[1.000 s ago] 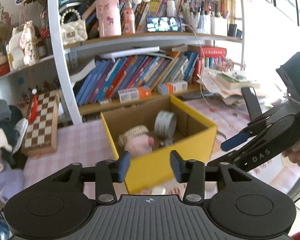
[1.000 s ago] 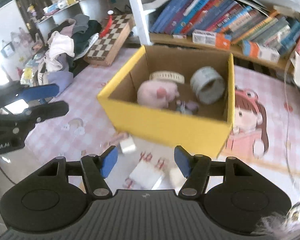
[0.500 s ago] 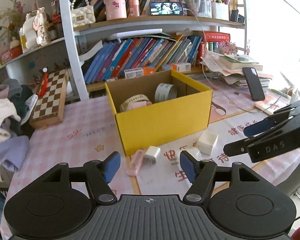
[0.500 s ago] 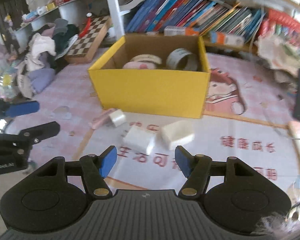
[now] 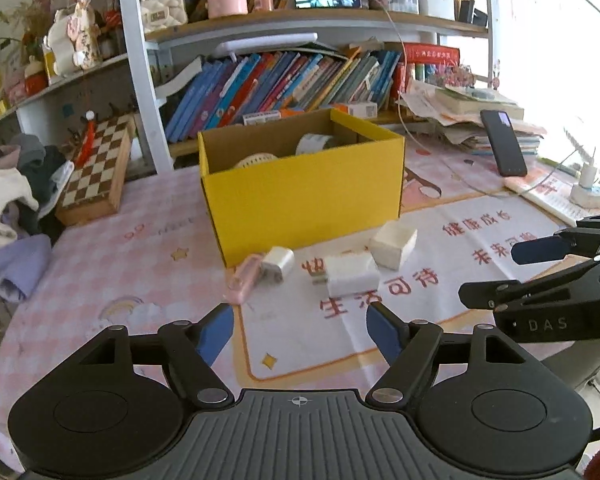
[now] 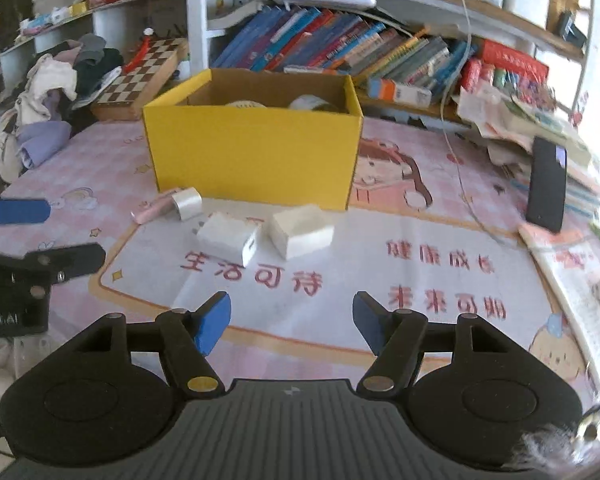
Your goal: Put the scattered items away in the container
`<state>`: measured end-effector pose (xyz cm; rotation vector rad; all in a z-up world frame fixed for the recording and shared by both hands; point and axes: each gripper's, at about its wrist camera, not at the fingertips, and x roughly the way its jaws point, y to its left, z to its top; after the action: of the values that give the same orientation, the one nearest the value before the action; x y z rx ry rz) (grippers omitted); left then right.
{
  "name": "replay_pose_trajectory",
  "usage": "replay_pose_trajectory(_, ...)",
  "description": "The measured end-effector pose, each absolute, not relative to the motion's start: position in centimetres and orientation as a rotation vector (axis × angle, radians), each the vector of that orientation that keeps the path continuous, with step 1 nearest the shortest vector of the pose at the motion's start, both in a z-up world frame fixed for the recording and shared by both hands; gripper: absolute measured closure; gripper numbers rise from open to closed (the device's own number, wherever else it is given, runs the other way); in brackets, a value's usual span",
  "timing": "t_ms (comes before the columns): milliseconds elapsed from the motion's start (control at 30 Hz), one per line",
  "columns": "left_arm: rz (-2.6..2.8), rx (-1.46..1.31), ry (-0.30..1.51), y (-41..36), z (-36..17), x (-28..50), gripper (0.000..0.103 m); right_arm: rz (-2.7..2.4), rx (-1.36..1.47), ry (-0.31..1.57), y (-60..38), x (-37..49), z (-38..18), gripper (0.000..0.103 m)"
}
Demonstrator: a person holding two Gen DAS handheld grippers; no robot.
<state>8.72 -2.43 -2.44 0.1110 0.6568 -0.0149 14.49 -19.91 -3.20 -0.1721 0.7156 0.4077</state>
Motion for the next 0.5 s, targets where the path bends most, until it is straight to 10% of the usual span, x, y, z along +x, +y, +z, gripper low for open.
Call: replay_pose_trajectory(500,-0.004,0.121,0.679,-3.8,-3.2,9.4,0.019,0.413,-0.170,0.737,-20.6,15.2,-3.7,0.029)
